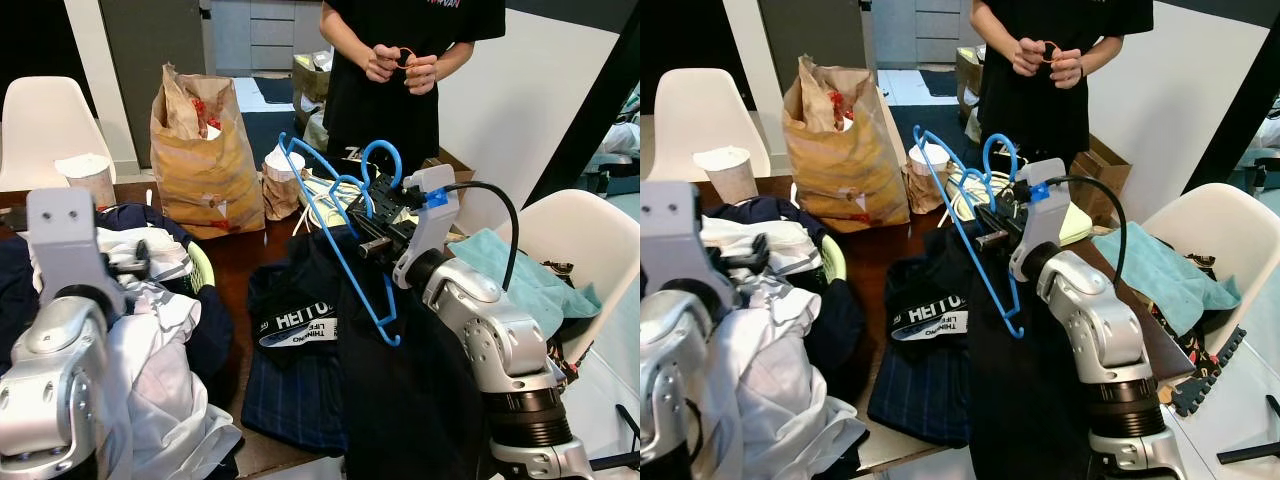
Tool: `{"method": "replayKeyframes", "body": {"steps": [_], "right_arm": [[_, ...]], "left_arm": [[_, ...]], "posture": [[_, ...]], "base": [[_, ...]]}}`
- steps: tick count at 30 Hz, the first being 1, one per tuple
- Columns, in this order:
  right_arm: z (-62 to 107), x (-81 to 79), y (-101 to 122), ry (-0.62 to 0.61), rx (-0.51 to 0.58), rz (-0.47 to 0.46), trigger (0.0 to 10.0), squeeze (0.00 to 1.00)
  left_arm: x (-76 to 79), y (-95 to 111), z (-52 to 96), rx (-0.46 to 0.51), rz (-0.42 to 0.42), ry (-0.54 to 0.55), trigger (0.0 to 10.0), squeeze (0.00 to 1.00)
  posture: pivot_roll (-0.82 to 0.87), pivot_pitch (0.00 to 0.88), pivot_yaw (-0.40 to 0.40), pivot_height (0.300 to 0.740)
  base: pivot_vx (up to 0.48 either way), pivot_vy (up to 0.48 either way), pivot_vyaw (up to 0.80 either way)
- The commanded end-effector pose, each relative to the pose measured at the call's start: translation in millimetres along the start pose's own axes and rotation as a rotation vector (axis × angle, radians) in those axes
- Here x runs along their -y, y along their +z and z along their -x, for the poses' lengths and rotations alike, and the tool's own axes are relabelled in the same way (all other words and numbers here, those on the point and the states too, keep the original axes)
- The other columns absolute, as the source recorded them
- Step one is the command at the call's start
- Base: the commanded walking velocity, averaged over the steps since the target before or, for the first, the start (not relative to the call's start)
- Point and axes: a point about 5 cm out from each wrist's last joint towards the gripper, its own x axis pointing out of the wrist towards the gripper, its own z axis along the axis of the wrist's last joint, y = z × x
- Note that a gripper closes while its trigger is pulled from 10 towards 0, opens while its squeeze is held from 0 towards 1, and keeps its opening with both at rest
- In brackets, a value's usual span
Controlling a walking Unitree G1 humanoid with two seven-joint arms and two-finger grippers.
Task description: Hang hanger
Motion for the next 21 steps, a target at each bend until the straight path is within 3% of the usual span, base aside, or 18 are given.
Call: {"method": "replayKeyframes", "body": {"steps": [1, 6, 9, 12, 17, 19, 21], "right_arm": [[0.1, 4.4, 3, -0.012, 0.011, 0.010, 10.0, 0.00], [-0.5, 5.9, 5, -0.011, 0.009, 0.016, 10.0, 0.00], [-0.5, 6.5, 5, -0.011, 0.008, 0.018, 10.0, 0.00], [0.6, 9.5, 5, -0.022, 0.003, 0.023, 10.0, 0.00], [0.8, 10.7, 5, -0.025, 0.002, 0.023, 10.0, 0.00], [0.1, 10.3, 4, -0.020, -0.001, 0.023, 10.0, 0.00], [0.0, 10.1, 4, -0.019, -0.002, 0.022, 10.0, 0.00]], "left_arm": [[5.4, 0, 1.6, -0.011, 0.009, -0.022, 10.0, 0.00], [26.2, -15, 15.7, -0.128, 0.064, -0.100, 10.0, 0.00], [29.5, -22, 22.6, -0.181, 0.074, -0.098, 10.0, 0.00], [24.2, -31, 39.7, -0.244, 0.046, -0.009, 10.0, 0.00], [20.8, -29, 43.4, -0.242, 0.035, 0.030, 10.0, 0.00], [7.9, -12, 41.7, -0.145, -0.009, 0.136, 10.0, 0.00], [5.2, -8, 40.9, -0.120, -0.018, 0.156, 10.0, 0.00]], "posture": [[0.04, 0.000, -0.071, 0.740], [0.05, 0.000, -0.073, 0.740], [0.05, 0.000, -0.068, 0.740], [0.06, 0.000, -0.065, 0.740], [0.06, 0.000, -0.065, 0.740], [0.07, 0.000, -0.070, 0.740], [0.07, 0.000, -0.070, 0.740]], "base": [[0.000, 0.000, 0.00], [0.000, 0.000, 0.00], [0.000, 0.000, 0.00], [0.000, 0.000, 0.00], [0.000, 0.000, 0.00], [0.000, 0.000, 0.00], [0.000, 0.000, 0.00]]}}
